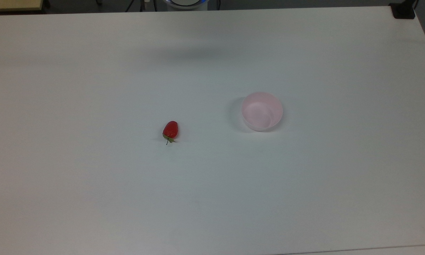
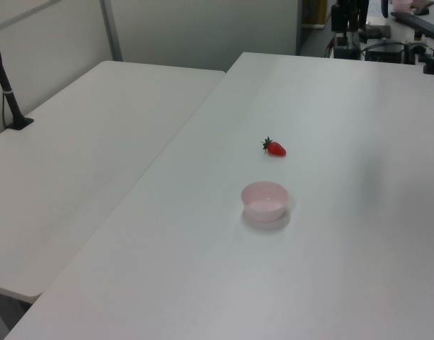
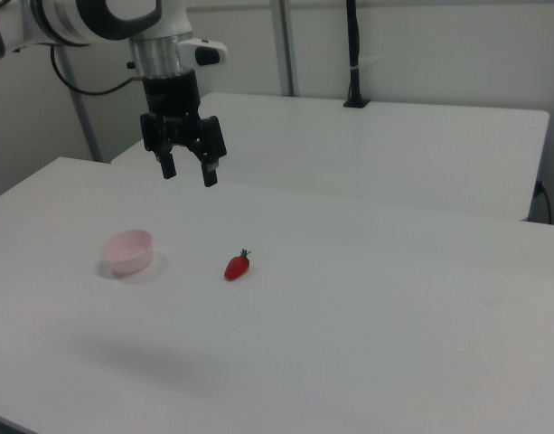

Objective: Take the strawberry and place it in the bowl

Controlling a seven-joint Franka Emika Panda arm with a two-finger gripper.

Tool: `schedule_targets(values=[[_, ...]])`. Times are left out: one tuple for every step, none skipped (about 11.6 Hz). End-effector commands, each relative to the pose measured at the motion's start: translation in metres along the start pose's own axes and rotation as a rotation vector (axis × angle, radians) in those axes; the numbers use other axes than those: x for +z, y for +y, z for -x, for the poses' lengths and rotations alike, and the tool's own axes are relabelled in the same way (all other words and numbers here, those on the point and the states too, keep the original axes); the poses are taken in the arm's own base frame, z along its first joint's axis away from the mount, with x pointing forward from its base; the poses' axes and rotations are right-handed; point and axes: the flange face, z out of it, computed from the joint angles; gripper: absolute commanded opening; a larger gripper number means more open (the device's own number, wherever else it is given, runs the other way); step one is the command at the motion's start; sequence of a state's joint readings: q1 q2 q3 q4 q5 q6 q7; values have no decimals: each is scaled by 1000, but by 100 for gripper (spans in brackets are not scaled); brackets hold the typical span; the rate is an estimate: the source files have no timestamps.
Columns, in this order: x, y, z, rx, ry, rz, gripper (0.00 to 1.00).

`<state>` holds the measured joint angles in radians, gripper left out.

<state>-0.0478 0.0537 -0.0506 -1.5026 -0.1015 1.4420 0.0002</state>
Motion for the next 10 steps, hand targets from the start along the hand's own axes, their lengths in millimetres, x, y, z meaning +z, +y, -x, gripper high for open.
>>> schedule_targets(values=[[-6,22,4,14,41,-27,100],[-6,23,4,17,38,-27,100],[-6,24,4,19,41,-28,100],[-6,23,4,17,41,-27,100],[-6,23,4,17,38,-28,100],[-5,23,4,17,38,-28,100],[-6,22,4,14,40,-27,100],[-3,20,3,12,36,-29,100],[1,18,-3,8,51,-27,100],[1,17,-9,8,76,-28,100]])
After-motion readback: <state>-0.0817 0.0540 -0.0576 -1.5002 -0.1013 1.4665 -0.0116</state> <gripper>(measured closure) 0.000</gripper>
